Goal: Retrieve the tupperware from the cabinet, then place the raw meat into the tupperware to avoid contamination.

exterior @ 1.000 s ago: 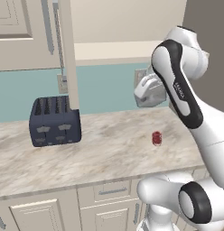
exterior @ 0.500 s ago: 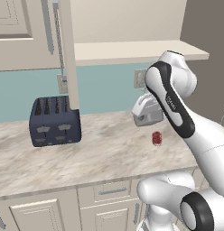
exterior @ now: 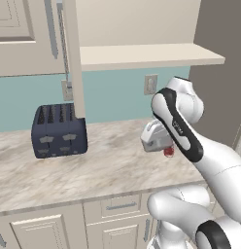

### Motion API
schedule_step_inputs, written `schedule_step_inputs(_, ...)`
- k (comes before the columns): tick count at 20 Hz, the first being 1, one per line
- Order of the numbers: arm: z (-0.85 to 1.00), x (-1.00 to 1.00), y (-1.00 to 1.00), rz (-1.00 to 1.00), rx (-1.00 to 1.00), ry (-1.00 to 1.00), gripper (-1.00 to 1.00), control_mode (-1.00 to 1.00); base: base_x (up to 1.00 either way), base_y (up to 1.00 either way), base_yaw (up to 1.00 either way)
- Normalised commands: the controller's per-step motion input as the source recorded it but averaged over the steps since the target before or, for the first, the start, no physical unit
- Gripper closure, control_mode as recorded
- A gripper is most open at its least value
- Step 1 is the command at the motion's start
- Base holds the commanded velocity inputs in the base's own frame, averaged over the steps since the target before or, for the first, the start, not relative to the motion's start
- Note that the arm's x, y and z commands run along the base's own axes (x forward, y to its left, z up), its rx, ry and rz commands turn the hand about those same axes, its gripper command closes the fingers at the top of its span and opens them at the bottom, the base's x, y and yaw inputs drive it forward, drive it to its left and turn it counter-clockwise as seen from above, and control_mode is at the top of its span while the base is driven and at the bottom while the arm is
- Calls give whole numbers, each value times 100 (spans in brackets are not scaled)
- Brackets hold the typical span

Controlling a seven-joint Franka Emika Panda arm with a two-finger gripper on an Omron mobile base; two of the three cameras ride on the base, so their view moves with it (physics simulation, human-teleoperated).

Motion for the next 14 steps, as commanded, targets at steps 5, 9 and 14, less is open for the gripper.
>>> schedule_step_inputs(5, -54, 3, 0, 2, 0, 0, 100, -100, 0, 0, 0)
schedule_step_inputs(9, -46, 13, 0, 2, 0, -1, 100, -100, 0, 0, 0)
schedule_step_inputs(14, -38, 19, 0, 1, 0, -2, 100, -100, 0, 0, 0)
